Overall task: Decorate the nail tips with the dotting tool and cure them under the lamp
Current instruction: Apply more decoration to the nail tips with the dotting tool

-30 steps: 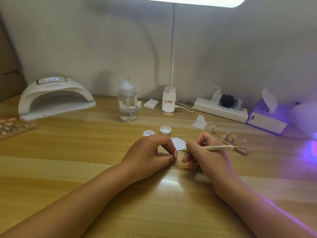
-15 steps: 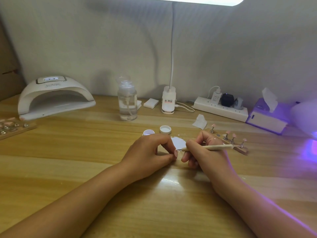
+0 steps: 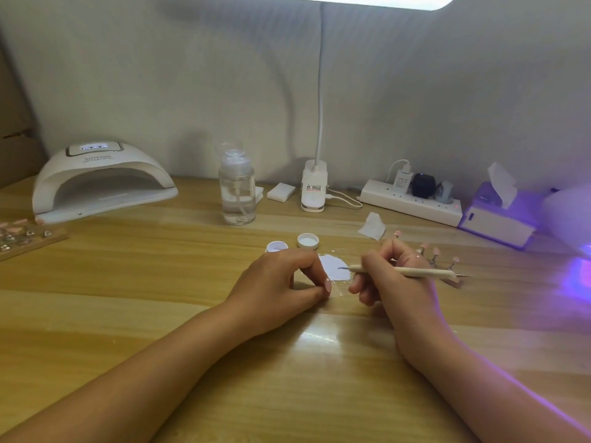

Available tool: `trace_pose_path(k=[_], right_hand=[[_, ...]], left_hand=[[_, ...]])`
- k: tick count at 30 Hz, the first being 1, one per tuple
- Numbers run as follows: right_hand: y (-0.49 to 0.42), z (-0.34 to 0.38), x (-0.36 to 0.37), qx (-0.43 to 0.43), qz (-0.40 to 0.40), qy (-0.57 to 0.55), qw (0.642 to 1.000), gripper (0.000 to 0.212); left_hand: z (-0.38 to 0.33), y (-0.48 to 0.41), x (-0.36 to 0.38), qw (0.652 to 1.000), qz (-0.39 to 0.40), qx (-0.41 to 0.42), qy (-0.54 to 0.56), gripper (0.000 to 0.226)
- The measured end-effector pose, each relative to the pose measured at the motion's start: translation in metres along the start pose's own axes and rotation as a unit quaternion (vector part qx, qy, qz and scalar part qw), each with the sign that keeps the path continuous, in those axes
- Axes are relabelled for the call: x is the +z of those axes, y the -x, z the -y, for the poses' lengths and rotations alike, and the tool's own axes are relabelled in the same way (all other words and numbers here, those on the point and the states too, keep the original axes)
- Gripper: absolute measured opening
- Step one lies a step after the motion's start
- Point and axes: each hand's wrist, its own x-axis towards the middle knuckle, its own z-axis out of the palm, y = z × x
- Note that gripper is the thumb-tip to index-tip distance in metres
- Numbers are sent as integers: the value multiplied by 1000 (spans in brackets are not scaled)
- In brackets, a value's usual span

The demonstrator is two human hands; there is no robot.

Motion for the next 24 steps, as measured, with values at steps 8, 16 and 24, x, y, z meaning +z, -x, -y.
trace_pose_path(k=[8,16,24], right_hand=[[0,20,-4,-147,-148,-53,977,23],[-12,-8,-12,21,-33,123,992,12],[-13,-10,-10,21,26,232,972,18]], left_hand=[[-1,0,0,1000,7,-16,-4,20],[-7,0,0,999,1,-22,-27,25],[-6,-1,0,999,3,-23,-26,24]])
